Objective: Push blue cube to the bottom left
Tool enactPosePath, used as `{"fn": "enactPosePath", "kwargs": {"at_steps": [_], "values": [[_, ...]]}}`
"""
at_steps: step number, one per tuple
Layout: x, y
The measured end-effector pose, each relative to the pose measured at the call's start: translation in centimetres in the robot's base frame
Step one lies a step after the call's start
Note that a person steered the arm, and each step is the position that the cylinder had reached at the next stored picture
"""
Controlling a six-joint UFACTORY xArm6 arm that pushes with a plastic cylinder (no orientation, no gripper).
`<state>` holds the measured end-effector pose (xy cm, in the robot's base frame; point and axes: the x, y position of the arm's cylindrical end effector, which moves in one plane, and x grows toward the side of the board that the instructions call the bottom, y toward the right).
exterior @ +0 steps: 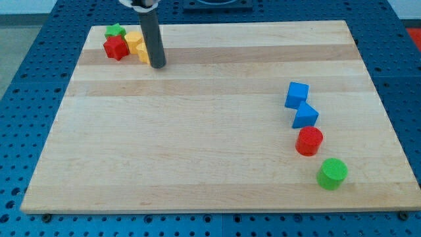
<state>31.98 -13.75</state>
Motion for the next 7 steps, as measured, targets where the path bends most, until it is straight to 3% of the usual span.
{"fn": "enactPosePath", "kwargs": {"at_steps": [3, 4, 6, 7], "values": [[0.4, -1.8], [4.1, 2.5], [4.8, 3.5], [6.2, 8.2]]}}
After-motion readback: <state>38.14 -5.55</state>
